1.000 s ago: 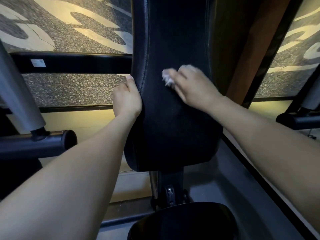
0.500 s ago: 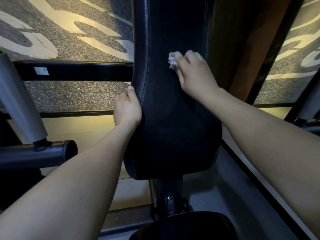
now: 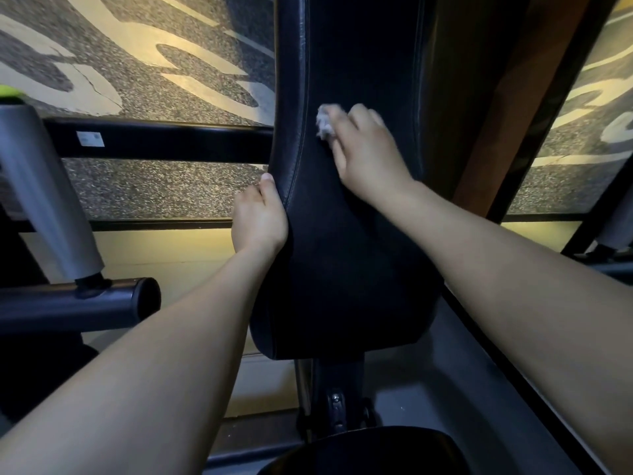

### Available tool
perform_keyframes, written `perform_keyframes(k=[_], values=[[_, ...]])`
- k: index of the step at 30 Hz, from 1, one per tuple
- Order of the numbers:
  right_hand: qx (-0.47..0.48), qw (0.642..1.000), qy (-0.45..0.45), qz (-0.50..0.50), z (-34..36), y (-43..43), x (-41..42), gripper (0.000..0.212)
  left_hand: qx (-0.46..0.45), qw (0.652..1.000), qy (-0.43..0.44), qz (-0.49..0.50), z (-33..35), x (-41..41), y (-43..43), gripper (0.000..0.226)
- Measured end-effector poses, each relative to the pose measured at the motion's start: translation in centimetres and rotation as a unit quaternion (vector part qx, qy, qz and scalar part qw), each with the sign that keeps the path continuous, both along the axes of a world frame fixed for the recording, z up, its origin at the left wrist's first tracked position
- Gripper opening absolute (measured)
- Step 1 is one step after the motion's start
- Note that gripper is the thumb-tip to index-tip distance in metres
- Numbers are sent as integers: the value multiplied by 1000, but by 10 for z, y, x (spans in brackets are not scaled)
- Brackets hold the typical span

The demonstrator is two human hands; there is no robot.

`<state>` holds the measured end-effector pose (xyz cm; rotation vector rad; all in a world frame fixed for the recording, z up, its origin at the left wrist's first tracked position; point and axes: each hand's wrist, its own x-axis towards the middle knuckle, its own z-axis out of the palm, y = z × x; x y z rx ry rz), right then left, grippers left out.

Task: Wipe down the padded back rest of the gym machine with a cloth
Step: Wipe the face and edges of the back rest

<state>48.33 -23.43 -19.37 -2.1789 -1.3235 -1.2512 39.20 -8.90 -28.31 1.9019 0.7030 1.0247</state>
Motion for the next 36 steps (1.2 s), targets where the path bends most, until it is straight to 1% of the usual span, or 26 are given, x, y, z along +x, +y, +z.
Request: perform_keyframes(k=[1, 3, 4, 5, 6, 7, 10, 11, 12, 13, 16, 17, 19, 22, 25, 29, 31, 34, 35, 36], values=[[-39, 999, -16, 30, -11, 0, -4, 42, 3, 1000, 4, 0, 0, 1, 1, 67], [-138, 985, -61, 83, -26, -11, -8, 42, 4, 1000, 12, -1, 0, 2, 2, 66], [-177, 977, -84, 85, -24, -17, -6, 43, 3, 1000, 13, -2, 1, 2, 2, 65], [-196, 972, -107, 75, -16, -20, -3, 44, 3, 1000, 11, -1, 1, 2, 2, 64], [-192, 972, -120, 59, -6, -17, 1, 44, 4, 1000, 6, 1, 1, 1, 1, 64], [-166, 978, -116, 43, 7, -12, 5, 44, 3, 1000, 2, 3, 2, 1, 1, 63], [-39, 998, -45, -13, 37, 11, 11, 43, -4, 1000, 3, 3, 2, -2, -2, 62], [-9, 1000, -25, -13, 37, 18, 9, 43, -6, 1000, 4, 1, 2, -3, -2, 63], [2, 1000, -20, -2, 31, 21, 6, 42, -3, 1000, 4, 1, 3, -2, -2, 63], [-14, 999, -28, 16, 22, 20, 3, 42, 2, 1000, 4, 3, 2, -1, -1, 63], [-133, 986, -83, 60, 0, 2, 0, 42, 13, 1000, -2, 7, 0, 1, 2, 65], [-143, 983, -98, 61, 5, -1, 2, 43, 13, 1000, -4, 6, -1, 1, 3, 65], [-98, 989, -101, 35, 23, 5, 10, 43, 11, 1000, -7, 6, -1, 1, 4, 64], [7, 999, -48, -12, 55, 22, 18, 42, 8, 1000, -6, 10, 0, 0, 2, 61], [44, 999, -22, -15, 78, 40, 20, 41, 2, 1000, -10, 8, 1, -1, 1, 60], [42, 999, -16, -1, 86, 55, 12, 41, -1, 1000, -13, 6, 0, -1, 1, 61], [-4, 999, -47, 17, 67, 52, 6, 41, 1, 1000, -13, 2, -1, 1, 2, 62], [-102, 989, -108, 18, 40, 39, -1, 38, 0, 1000, -11, 4, -2, 2, 4, 63], [-108, 987, -121, 11, 44, 38, 1, 37, -1, 1000, -10, 5, -1, 2, 4, 63], [-93, 988, -125, -2, 54, 40, 3, 37, 1, 1000, -9, 5, -1, 2, 4, 63]])
